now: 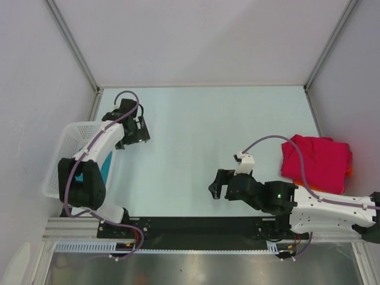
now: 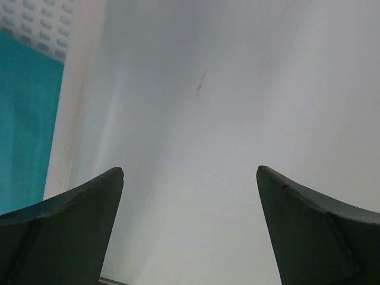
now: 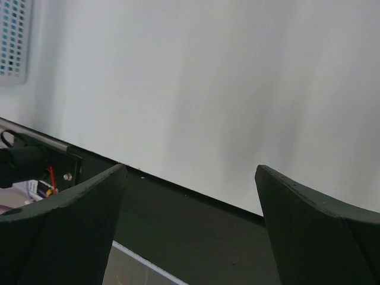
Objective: Fold and stack the t-shirts
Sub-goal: Grab crumpled tshirt from bin with the left arm
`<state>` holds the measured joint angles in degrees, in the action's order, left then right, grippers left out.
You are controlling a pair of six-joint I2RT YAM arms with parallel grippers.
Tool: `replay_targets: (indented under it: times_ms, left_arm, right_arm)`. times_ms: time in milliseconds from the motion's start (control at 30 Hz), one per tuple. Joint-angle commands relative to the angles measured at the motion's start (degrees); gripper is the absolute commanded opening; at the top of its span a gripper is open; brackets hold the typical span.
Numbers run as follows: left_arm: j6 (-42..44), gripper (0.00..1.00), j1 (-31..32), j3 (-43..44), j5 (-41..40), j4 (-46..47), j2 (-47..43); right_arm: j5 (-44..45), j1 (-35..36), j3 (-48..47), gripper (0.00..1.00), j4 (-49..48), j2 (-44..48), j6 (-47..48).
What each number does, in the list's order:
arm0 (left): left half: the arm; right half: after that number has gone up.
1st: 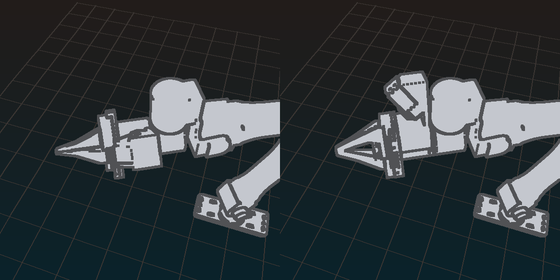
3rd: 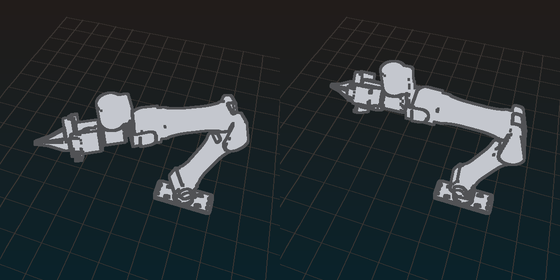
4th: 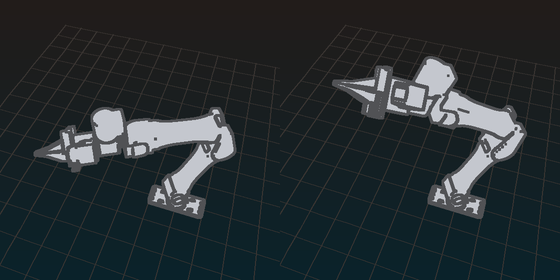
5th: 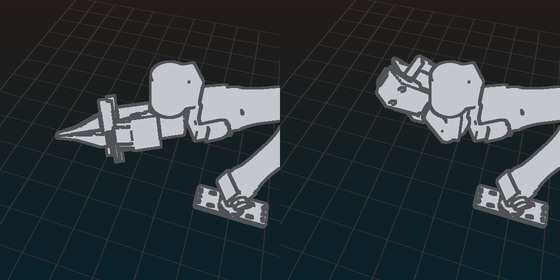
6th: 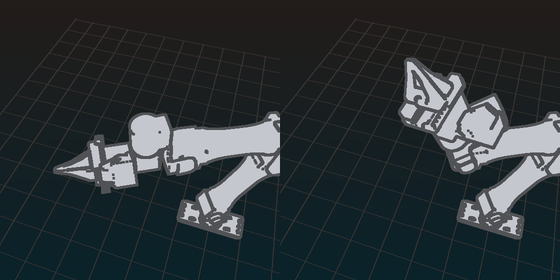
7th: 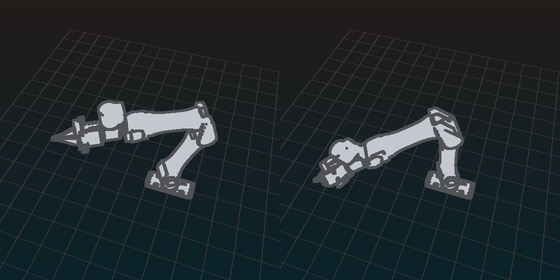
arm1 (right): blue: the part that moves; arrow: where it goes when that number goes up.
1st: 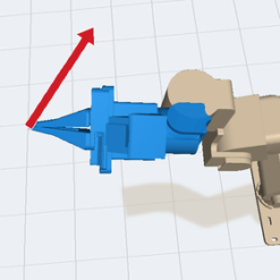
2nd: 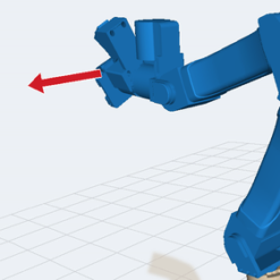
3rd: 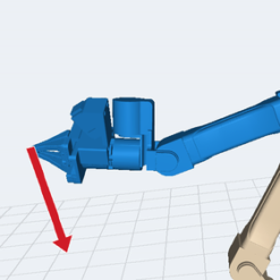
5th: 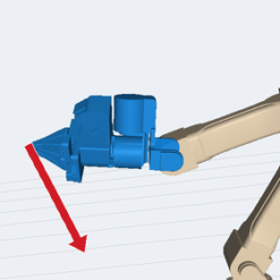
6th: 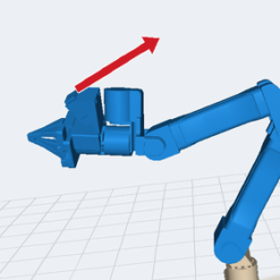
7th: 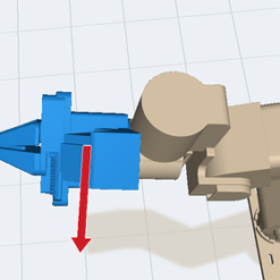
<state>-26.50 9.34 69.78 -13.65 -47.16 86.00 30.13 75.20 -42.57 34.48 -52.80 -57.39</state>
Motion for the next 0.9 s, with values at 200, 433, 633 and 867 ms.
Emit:
replay_targets:
  times_ms: [200, 433, 633, 867]
  left_arm:
    - [-4.87, 1.0, -2.84, 0.62, -10.5, -2.59, 2.42]
    - [-1.89, 1.0, -2.58, 3.7, -19.12, -5.31, 2.16]
    - [-2.59, 1.0, -2.75, 3.96, -24.23, -5.84, -1.35]
    - [-1.97, 1.0, -5.3, 1.77, -17.04, -3.65, 0.92]
  right_arm:
    - [4.14, -0.4, 4.16, 0.95, 3.31, 14.12, -2.03]
    - [3.01, -2.16, 3.37, 0.95, -0.46, 10.36, 2.1]
    - [0.55, -4.0, 2.14, 0.95, -2.05, 5.69, 4.12]
    - [0.1, -4.71, 1.52, 0.95, -1.61, 5.68, 4.39]
